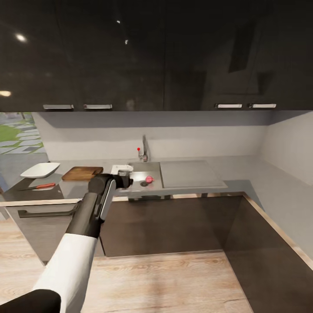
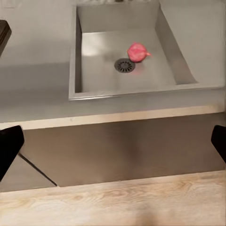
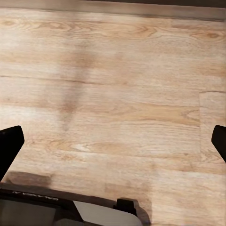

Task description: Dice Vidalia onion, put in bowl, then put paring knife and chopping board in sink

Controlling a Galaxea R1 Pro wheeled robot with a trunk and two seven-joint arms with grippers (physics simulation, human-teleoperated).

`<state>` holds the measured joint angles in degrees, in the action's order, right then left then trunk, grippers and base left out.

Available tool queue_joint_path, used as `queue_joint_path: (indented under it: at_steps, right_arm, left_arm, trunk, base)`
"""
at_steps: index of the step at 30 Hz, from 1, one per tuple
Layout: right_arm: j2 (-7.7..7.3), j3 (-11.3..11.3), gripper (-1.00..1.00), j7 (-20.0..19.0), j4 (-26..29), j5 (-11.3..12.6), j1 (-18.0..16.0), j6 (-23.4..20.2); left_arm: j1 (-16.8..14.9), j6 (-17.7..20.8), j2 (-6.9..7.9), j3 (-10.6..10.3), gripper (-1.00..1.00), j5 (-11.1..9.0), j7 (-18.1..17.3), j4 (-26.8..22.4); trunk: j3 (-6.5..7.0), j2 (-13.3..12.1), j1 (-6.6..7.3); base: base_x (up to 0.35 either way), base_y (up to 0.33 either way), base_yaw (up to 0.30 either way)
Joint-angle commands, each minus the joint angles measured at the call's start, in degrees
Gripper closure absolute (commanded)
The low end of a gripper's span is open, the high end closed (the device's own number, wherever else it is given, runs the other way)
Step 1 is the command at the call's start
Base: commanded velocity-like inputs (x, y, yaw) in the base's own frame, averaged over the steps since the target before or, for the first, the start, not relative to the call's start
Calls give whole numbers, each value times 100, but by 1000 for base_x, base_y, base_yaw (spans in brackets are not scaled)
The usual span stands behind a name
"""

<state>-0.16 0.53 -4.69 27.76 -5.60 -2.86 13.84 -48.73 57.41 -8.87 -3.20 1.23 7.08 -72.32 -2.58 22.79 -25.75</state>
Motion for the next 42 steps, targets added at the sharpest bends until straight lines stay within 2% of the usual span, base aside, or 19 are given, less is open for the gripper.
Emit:
queue_joint_path:
  at_steps: [1,4,8,13,16,22,24,26,27,33,42]
  right_arm:
    - [-2,0,-100,3,-2,-55,-4,15]
    - [0,0,-100,3,-6,-55,-4,14]
    - [5,1,-100,3,-7,-55,-4,13]
    - [7,5,-100,3,-6,-55,-4,18]
    - [7,2,-100,3,-5,-55,-4,21]
    - [4,0,-100,3,-5,-57,-4,21]
    - [2,0,-100,3,-2,-57,-4,21]
    - [2,0,-100,3,1,-57,-4,22]
    - [1,-2,-100,3,1,-58,-4,22]
    - [-1,-8,-100,3,2,-63,-4,22]
    - [7,1,-100,4,2,-57,-4,17]
  left_arm:
    - [-84,25,0,-5,-100,6,14,89]
    - [-410,19,0,-5,-100,-10,13,524]
    - [-577,17,0,-3,-100,-108,16,733]
    - [-644,22,5,-8,-100,-621,15,807]
    - [-652,24,15,-14,-100,-779,4,719]
    - [-661,25,37,-74,-100,-846,-9,557]
    - [-663,25,42,-173,-100,-849,-12,531]
    - [-664,19,52,-377,-100,-859,-13,538]
    - [-664,18,55,-398,-100,-860,-13,548]
    - [-664,10,67,-431,-100,-858,-9,563]
    - [-664,-8,79,-436,-100,-849,-5,772]
  trunk:
    - [-14,13,-4]
    - [-14,13,-4]
    - [-14,13,-4]
    - [-14,13,-4]
    - [-14,13,-4]
    - [-14,13,-4]
    - [-14,13,-4]
    - [-14,13,-4]
    - [-14,13,-4]
    - [-14,13,-4]
    - [-14,13,-4]
  base:
    - [0,0,0]
    - [0,0,0]
    - [0,0,0]
    - [0,0,0]
    - [0,0,0]
    - [0,0,0]
    - [0,0,0]
    - [0,0,0]
    - [0,0,0]
    - [46,0,0]
    - [255,-63,0]
